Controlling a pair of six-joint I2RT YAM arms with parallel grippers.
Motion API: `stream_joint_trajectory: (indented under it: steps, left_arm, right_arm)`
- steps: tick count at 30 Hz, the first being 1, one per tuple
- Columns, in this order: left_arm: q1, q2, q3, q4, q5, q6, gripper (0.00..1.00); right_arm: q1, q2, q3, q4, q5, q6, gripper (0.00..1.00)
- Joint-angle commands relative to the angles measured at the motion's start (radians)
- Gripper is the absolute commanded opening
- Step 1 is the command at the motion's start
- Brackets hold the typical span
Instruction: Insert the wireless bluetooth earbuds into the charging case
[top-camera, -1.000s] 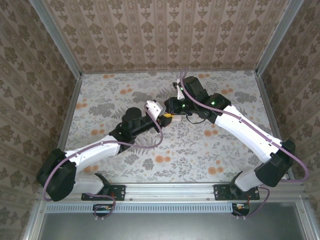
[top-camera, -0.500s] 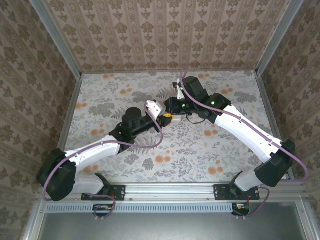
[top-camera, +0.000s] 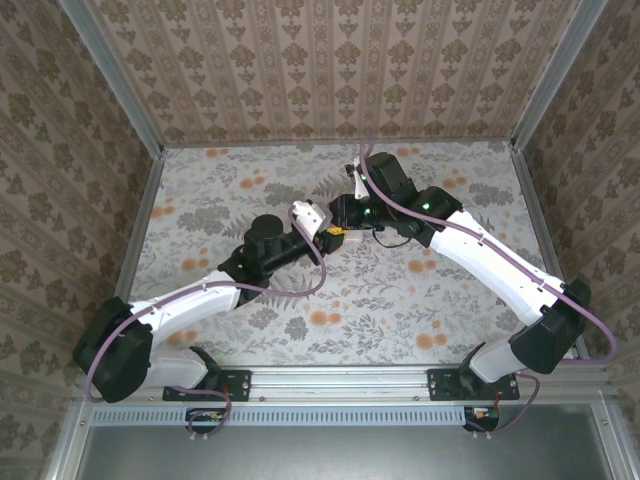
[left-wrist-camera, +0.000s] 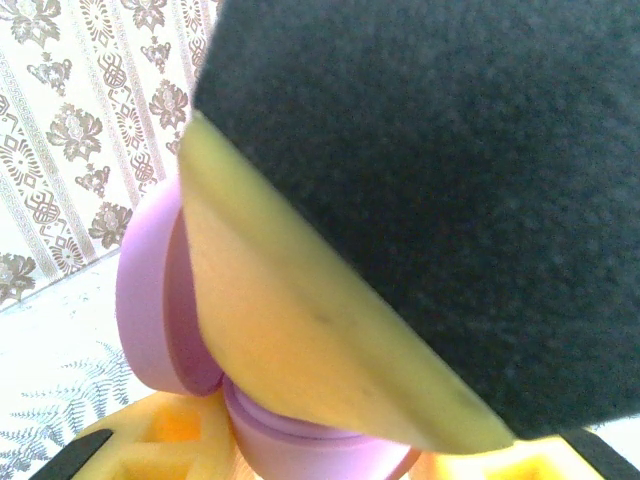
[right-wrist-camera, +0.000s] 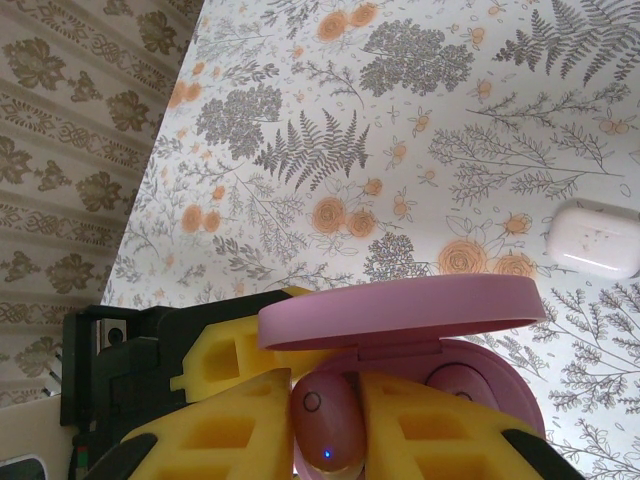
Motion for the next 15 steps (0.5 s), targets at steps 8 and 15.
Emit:
stream_joint_trajectory:
  steps: [8,15]
  left_arm:
    - [-0.006,-0.004,0.047,0.045,0.001,0.002,0.29]
    - [-0.007,-0.006,0.044,0.045,0.0,0.001,0.29]
  right_arm:
    - [0.008,-0.008,-0.01,-0.026,-0.007,-0.009,0.23]
    - [0.008,-0.007,-0.011,-0.024,-0.008,-0.006,0.23]
